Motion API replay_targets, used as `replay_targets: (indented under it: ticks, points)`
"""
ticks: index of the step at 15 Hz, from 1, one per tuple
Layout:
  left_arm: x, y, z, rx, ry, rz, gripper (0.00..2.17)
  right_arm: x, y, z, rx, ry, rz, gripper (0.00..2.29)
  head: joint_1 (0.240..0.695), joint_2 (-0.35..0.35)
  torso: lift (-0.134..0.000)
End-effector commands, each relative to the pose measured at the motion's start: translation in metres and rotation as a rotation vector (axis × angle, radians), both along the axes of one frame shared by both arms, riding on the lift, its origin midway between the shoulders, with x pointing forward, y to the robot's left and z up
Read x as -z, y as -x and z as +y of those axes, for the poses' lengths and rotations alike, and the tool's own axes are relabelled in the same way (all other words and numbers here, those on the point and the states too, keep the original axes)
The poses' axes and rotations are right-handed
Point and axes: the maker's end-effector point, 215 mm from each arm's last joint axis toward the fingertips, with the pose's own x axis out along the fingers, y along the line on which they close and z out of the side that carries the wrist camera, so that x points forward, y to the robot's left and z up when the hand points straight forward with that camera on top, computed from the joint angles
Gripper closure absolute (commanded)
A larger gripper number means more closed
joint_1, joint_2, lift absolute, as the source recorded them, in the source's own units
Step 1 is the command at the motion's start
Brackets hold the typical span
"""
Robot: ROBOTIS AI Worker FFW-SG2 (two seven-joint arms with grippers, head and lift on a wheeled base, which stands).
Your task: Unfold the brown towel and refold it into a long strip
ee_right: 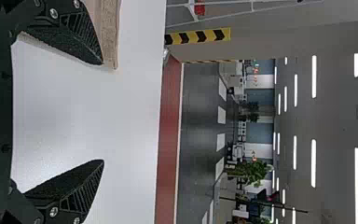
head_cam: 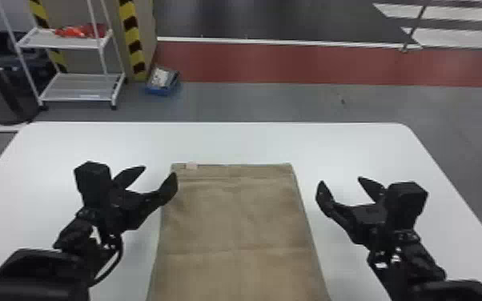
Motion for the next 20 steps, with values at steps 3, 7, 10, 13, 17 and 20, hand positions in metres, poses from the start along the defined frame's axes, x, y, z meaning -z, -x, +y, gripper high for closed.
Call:
replay_targets:
  ticks: [3, 7, 10, 13, 17, 20]
  points:
    - [0.007, -0.006, -0.013, 0.028, 0.010, 0.018, 0.31, 0.002, 0.003, 0.002, -0.004, -0.002, 0.001, 0.14, 0.695, -0.083, -0.123]
    - [0.031, -0.006, -0.018, 0.038, 0.000, 0.086, 0.42, -0.001, 0.005, 0.004, -0.007, -0.005, -0.008, 0.14, 0.695, -0.089, -0.123]
    - [0.044, -0.002, -0.015, 0.032, -0.002, 0.115, 0.42, -0.004, 0.005, 0.002, -0.005, -0.003, -0.018, 0.14, 0.695, -0.091, -0.123]
    - [0.046, 0.000, -0.013, 0.029, -0.003, 0.116, 0.52, -0.006, 0.005, 0.003, -0.008, -0.005, -0.024, 0.14, 0.695, -0.090, -0.123]
    - [0.041, 0.001, -0.016, 0.033, 0.001, 0.105, 0.60, -0.003, 0.007, 0.002, -0.005, -0.006, -0.020, 0.14, 0.695, -0.086, -0.123]
    - [0.037, 0.001, -0.018, 0.035, 0.001, 0.088, 0.60, -0.002, 0.009, -0.001, 0.000, -0.007, -0.019, 0.14, 0.695, -0.092, -0.123]
